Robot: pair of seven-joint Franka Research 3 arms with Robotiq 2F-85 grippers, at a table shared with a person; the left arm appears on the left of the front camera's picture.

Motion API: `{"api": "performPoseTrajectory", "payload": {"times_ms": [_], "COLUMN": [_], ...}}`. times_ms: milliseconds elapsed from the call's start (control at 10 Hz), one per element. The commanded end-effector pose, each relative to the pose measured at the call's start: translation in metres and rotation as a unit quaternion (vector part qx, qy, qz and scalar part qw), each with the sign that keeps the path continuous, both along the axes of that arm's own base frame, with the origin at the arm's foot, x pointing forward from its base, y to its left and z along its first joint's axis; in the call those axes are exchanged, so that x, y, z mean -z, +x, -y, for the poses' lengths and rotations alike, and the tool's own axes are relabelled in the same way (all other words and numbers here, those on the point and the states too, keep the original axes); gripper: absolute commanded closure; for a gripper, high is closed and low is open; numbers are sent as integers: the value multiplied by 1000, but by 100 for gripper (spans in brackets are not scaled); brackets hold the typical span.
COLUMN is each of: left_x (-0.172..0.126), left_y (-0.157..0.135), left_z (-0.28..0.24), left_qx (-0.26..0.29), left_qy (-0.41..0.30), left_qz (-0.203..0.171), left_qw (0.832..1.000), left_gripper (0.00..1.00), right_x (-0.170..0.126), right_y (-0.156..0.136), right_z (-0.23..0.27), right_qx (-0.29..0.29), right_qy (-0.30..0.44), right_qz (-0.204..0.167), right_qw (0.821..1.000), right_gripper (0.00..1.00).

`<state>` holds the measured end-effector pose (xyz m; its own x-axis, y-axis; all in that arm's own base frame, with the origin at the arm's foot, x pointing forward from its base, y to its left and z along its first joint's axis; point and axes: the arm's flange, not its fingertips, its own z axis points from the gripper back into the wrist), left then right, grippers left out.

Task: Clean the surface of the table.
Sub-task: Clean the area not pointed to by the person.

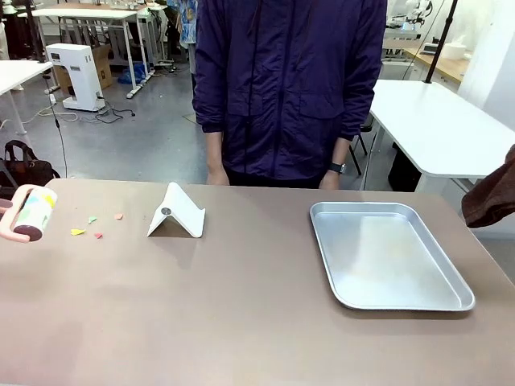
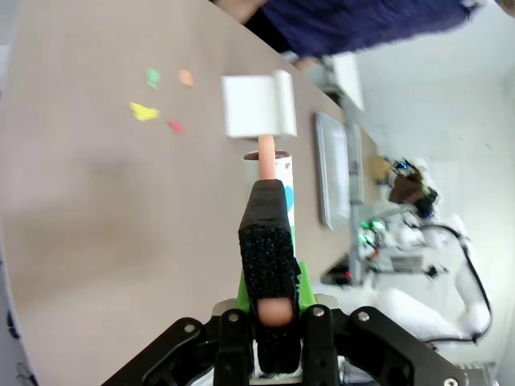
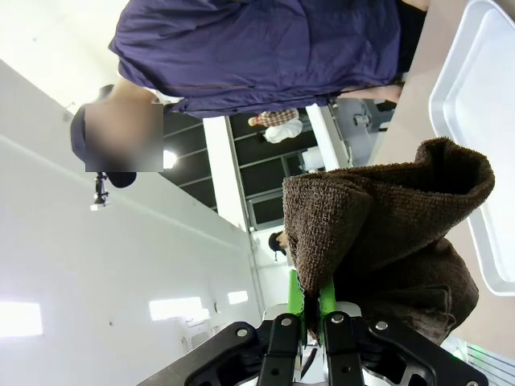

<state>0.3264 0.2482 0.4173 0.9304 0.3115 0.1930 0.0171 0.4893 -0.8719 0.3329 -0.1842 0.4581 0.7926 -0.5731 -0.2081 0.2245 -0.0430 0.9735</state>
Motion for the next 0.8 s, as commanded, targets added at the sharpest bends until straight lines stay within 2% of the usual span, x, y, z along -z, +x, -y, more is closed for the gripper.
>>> {"api": "performPoseTrajectory", "payload": {"times_ms": [0, 300, 500, 700], "left_x": [5, 22, 32, 42], "left_y": [10, 28, 38, 46], "left_z": [14, 15, 16, 20], "left_qx": [-97, -139, -137, -145], "left_qy": [47, 94, 106, 127], "left_qz": [-20, -30, -52, -57], "left_qw": [994, 985, 984, 980], "left_gripper": [78, 78, 78, 78], "right_x": [-3, -3, -3, -3], "right_y": [0, 0, 0, 0], "right_z": [-2, -2, -2, -2], "right_qx": [11, 11, 11, 11], "right_qy": [5, 5, 5, 5], "right_qz": [7, 7, 7, 7], "right_qw": [1000, 1000, 1000, 1000], "right_gripper": [100, 100, 100, 100]}}
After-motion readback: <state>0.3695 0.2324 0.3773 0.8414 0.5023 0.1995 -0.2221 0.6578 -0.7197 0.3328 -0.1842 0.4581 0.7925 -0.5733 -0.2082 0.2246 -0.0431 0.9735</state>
